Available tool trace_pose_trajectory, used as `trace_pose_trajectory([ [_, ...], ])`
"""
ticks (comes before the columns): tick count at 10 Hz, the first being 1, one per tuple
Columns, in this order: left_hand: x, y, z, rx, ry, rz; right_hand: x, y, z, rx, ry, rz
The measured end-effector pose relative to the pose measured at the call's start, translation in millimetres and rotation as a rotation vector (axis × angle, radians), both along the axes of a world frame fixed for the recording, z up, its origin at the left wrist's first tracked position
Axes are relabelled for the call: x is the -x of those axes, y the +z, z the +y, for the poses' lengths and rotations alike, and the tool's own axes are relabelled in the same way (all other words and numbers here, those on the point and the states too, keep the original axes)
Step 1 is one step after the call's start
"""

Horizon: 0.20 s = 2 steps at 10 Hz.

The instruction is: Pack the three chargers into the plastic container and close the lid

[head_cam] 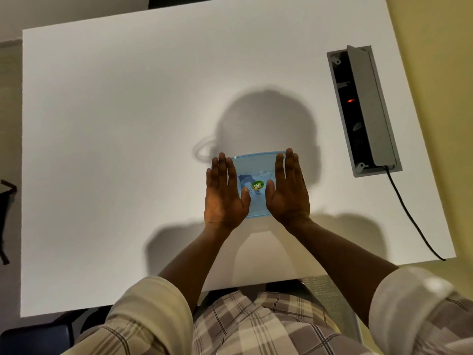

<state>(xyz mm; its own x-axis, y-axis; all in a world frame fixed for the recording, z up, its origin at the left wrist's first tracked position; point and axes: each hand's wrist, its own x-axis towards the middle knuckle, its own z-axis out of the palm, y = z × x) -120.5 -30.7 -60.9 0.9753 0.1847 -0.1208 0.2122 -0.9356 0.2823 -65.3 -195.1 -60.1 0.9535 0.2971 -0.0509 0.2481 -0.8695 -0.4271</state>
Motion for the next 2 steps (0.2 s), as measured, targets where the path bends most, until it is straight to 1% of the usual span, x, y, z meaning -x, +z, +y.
trace_pose_trajectory([
  [1,0.9,6.6,-2.5,-0.009,0.01,-0.013,0.8,5.5,2.0,0.014,-0.013,-0.003],
  [2,3.8,11.1,-1.0,0.064,0.011,-0.041,2.3,9.0,-0.6,0.047,0.041,0.019],
])
